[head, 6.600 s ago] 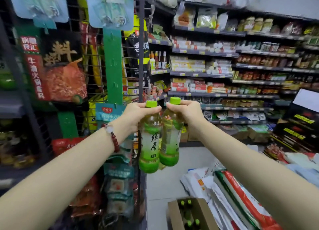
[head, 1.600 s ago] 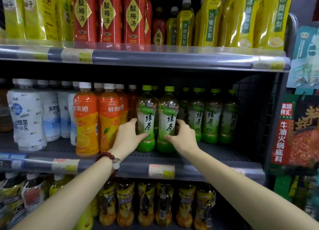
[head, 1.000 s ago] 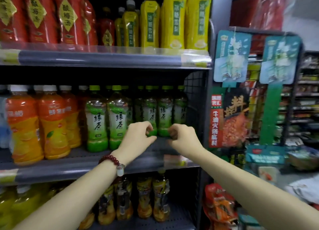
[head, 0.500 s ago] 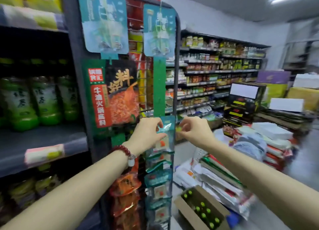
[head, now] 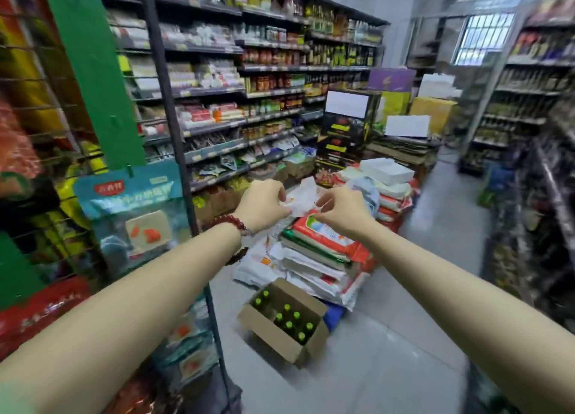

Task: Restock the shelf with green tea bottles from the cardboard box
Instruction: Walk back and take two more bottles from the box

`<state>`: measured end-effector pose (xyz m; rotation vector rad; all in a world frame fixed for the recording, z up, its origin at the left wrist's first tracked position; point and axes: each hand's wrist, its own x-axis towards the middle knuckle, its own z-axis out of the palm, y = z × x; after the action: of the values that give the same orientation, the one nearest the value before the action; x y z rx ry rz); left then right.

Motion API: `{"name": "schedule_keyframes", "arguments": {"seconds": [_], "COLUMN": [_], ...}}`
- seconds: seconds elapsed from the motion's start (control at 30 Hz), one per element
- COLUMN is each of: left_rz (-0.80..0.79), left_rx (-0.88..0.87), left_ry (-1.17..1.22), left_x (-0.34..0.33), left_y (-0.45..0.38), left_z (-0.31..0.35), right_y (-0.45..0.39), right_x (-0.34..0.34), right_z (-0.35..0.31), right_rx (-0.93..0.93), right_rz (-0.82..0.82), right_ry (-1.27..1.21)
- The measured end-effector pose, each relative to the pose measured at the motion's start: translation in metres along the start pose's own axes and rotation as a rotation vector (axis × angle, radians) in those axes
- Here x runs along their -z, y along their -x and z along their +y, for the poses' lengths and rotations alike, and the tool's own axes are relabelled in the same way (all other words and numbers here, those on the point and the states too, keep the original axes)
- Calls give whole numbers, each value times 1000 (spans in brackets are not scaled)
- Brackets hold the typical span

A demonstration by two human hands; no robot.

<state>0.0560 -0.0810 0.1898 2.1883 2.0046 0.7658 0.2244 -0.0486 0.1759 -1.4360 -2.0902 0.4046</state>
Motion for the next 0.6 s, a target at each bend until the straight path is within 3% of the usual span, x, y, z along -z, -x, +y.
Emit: {"name": "schedule_keyframes", "arguments": {"seconds": [0.23, 0.6], "left_rz": [-31, -97], "left_rx": [43, 248], "left_ry": [80, 167], "left_x": [-63, -149], "left_y": [-90, -220], "left_z": [-24, -92], "right_y": [-82, -224], "right_x": [-30, -97], "right_z": [50, 126], "right_rx": [-53, -72], "right_rz": [-49, -240], "right_ry": [37, 41]}}
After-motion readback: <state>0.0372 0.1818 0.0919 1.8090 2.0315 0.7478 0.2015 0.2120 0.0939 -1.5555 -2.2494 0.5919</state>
